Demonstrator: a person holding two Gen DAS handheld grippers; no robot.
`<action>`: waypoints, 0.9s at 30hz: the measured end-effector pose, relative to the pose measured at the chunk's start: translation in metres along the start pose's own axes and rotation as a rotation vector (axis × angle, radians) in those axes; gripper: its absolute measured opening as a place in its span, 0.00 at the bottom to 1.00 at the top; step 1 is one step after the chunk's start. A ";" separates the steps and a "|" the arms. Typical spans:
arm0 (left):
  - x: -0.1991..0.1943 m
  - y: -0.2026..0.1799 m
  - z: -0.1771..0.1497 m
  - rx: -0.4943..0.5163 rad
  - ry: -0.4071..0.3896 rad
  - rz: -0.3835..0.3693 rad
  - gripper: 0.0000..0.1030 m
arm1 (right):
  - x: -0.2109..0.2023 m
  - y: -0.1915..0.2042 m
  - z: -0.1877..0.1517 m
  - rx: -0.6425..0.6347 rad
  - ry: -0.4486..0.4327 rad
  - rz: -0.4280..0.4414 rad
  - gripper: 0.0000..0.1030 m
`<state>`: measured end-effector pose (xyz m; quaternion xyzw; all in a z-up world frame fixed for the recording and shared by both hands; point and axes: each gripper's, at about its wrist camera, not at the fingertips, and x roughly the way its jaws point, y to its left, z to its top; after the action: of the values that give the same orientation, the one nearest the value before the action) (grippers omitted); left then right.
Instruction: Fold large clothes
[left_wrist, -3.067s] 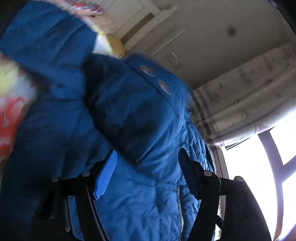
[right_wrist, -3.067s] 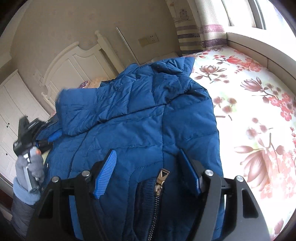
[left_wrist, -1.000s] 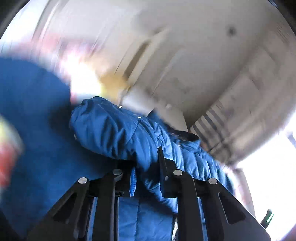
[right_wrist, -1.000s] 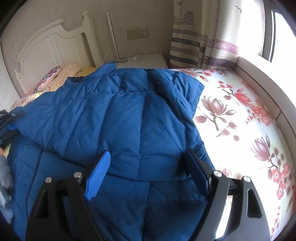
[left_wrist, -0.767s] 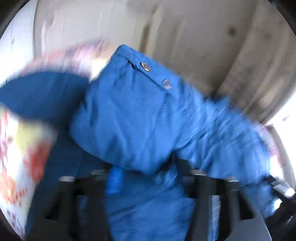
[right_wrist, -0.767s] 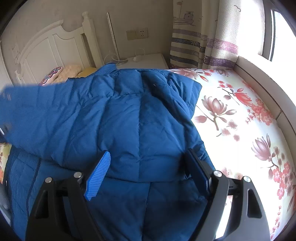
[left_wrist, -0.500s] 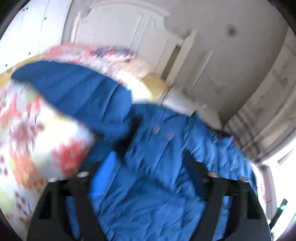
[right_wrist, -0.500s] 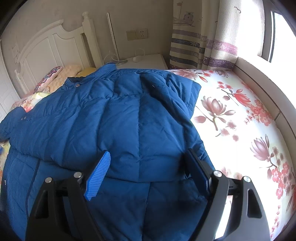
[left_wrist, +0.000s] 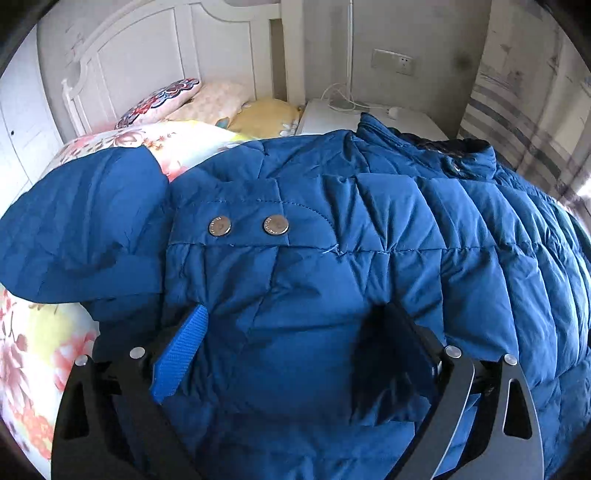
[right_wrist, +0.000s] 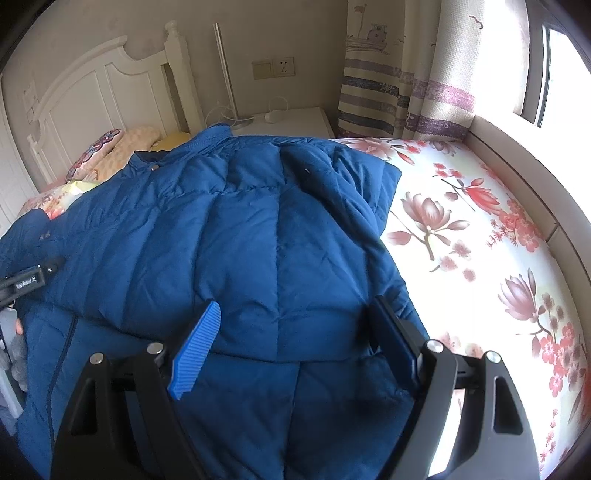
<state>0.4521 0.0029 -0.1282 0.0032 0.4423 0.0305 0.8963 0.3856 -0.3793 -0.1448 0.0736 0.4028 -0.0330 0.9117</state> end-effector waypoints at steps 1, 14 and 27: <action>0.001 0.001 0.000 -0.002 0.000 -0.002 0.89 | 0.000 0.000 0.000 -0.001 0.001 0.002 0.80; 0.004 0.000 0.000 -0.007 -0.007 -0.015 0.89 | 0.021 0.043 0.020 -0.199 0.125 -0.030 0.80; 0.004 0.002 0.001 -0.015 -0.015 -0.020 0.89 | 0.056 -0.006 0.115 -0.060 0.097 -0.004 0.31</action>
<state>0.4550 0.0052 -0.1308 -0.0076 0.4354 0.0248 0.8999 0.5064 -0.4036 -0.1099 0.0468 0.4474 -0.0192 0.8929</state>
